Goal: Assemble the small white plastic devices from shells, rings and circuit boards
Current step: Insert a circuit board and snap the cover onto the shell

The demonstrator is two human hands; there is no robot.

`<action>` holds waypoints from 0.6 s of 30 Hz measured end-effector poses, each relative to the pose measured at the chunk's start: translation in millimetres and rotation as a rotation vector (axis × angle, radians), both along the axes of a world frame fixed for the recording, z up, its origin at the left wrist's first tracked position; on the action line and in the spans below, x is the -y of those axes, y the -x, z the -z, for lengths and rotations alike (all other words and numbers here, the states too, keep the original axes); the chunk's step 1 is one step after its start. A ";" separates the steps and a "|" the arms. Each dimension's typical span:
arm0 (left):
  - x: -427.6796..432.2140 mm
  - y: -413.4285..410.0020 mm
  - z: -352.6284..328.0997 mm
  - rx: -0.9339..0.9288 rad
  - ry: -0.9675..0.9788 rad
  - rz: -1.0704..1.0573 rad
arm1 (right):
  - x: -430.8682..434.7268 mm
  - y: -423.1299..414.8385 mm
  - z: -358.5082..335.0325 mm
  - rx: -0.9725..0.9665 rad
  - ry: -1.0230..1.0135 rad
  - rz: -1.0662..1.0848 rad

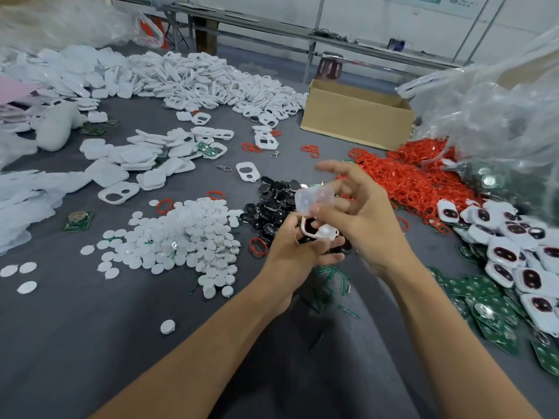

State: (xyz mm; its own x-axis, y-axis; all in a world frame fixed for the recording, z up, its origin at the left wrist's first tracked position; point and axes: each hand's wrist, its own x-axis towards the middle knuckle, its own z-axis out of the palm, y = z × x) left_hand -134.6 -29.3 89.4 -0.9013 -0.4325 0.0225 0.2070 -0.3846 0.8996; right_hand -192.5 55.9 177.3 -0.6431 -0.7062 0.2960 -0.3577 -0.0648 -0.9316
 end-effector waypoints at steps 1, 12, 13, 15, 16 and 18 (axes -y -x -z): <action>0.0 -0.9 -1.1 -0.004 -0.003 0.000 | -0.7 2.0 -1.1 0.026 0.011 0.002; -1.9 -8.5 -16.5 0.001 -0.051 0.007 | -19.5 26.9 -7.1 -0.062 -0.188 0.108; -2.2 -9.0 -17.1 0.001 -0.057 0.010 | -20.9 28.0 -7.8 -0.092 -0.209 0.112; -2.3 -9.5 -18.4 0.007 -0.069 0.016 | -23.8 29.8 -9.7 -0.176 -0.258 0.104; -2.6 -9.7 -19.1 0.010 -0.071 0.020 | -24.8 30.5 -10.6 -0.217 -0.285 0.091; -2.7 -10.6 -20.3 0.015 -0.070 0.028 | -25.4 30.5 -12.1 -0.293 -0.348 0.064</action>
